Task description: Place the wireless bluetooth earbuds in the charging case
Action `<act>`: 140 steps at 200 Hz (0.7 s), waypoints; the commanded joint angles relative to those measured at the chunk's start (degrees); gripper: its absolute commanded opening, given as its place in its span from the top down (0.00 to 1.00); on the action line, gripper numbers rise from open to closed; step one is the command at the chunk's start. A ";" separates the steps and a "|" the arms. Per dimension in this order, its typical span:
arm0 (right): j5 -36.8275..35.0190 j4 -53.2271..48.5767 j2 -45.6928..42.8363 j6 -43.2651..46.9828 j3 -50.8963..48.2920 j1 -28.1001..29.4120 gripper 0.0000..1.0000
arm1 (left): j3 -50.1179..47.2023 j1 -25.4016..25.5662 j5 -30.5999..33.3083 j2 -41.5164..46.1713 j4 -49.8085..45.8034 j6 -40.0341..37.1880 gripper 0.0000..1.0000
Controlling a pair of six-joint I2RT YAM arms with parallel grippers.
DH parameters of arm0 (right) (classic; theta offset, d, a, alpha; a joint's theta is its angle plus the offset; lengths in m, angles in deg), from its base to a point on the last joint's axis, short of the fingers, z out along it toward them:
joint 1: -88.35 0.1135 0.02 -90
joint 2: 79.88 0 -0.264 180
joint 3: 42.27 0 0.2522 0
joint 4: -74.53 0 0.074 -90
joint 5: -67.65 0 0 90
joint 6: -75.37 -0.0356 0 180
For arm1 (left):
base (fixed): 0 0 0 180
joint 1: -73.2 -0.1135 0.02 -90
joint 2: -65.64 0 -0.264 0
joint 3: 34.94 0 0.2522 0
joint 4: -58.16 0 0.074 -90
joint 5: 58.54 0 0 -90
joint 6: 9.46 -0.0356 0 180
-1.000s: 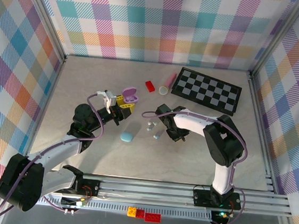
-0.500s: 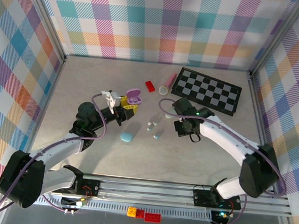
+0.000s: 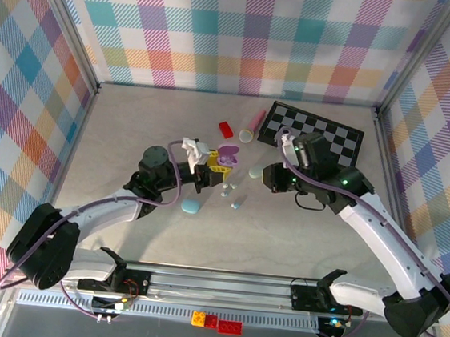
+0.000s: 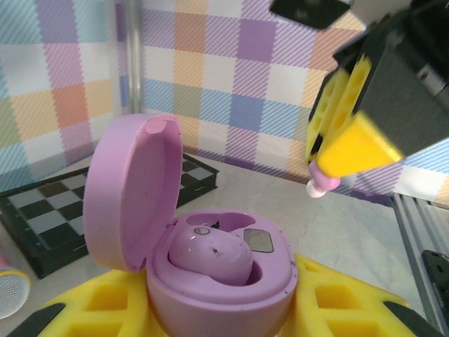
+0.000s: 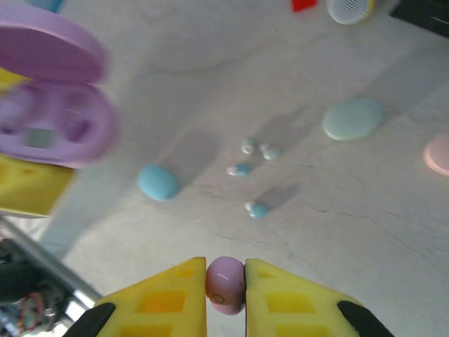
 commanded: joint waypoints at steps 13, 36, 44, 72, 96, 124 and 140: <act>11.13 2.62 -2.27 -1.83 1.99 -0.59 0.83 | 4.34 2.51 -4.66 -2.95 0.23 -1.96 0.66; 14.38 4.58 -2.82 -2.41 2.08 -0.92 0.83 | 5.50 3.77 -5.47 -4.14 -0.21 -2.35 0.67; 15.75 5.22 -2.74 -2.54 2.09 -1.03 0.83 | 5.80 4.13 -5.79 -4.26 -0.55 -2.48 0.66; 18.43 6.89 -2.22 -2.82 2.21 -1.20 0.83 | 6.59 4.99 -7.04 -4.38 -1.73 -3.20 0.67; 17.78 6.63 -1.52 -2.57 2.36 -1.47 0.83 | 6.62 5.12 -7.92 -3.54 -4.48 -4.76 0.66; 17.15 6.45 -0.55 -2.12 2.12 -1.88 0.83 | 6.61 5.11 -9.23 -2.26 -6.50 -5.45 0.67; 17.15 6.49 -0.03 -2.08 2.06 -2.17 0.83 | 6.61 5.12 -9.75 -1.67 -6.67 -5.07 0.66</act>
